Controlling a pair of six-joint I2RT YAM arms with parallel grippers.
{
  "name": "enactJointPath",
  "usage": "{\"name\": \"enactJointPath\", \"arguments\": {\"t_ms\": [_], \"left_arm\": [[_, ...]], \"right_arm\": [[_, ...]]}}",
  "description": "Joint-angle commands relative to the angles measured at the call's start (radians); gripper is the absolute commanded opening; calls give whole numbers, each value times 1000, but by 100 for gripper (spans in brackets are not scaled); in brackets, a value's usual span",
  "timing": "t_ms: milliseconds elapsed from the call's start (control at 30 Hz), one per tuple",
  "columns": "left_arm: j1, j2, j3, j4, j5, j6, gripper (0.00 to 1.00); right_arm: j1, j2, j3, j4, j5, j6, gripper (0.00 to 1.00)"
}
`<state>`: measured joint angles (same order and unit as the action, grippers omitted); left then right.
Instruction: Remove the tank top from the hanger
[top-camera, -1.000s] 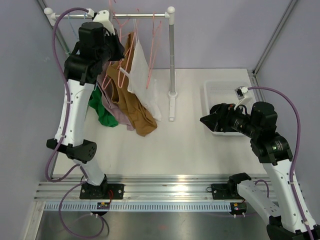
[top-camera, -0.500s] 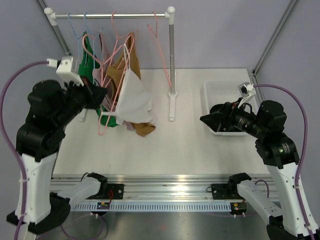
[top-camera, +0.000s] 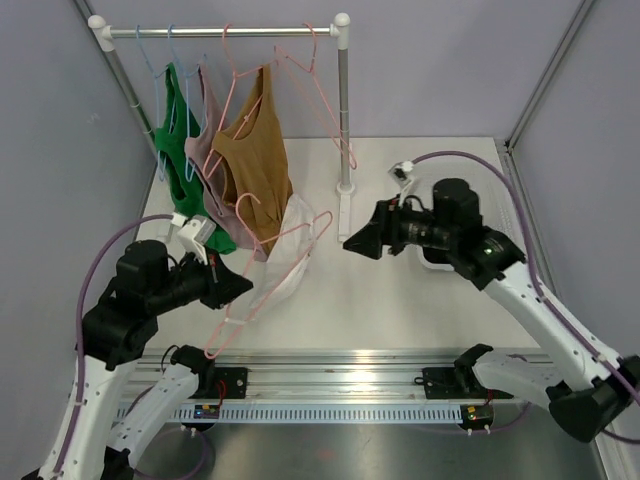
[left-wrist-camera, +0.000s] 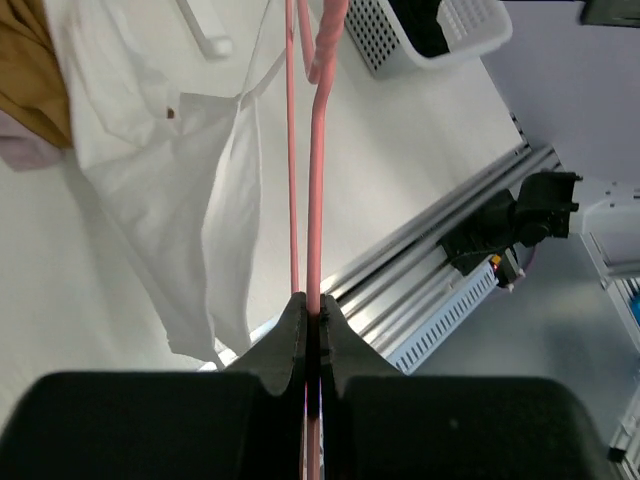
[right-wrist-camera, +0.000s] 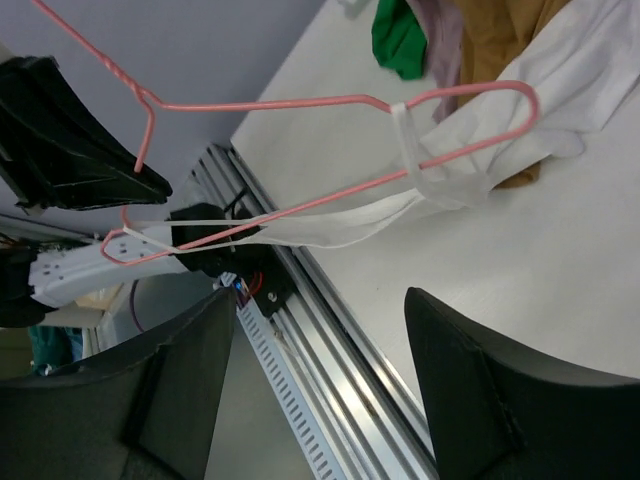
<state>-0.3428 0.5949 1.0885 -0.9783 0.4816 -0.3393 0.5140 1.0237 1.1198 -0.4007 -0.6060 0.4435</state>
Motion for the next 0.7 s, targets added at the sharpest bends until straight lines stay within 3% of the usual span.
{"name": "enactJointPath", "arguments": {"t_ms": [0,133,567,667], "left_arm": [[-5,-33,-62,151,166,-47,0],[-9,-58,-90,184,182,-70,0],[-9,-63,-116,187,198,-66,0],[-9,-61,-107,175,187,-56,0]], "right_arm": [[161,85,35,55,262,-58,74],[239,169,28,140,426,-66,70],[296,314,78,203,521,-103,36],[294,319,81,194,566,-114,36]]}}
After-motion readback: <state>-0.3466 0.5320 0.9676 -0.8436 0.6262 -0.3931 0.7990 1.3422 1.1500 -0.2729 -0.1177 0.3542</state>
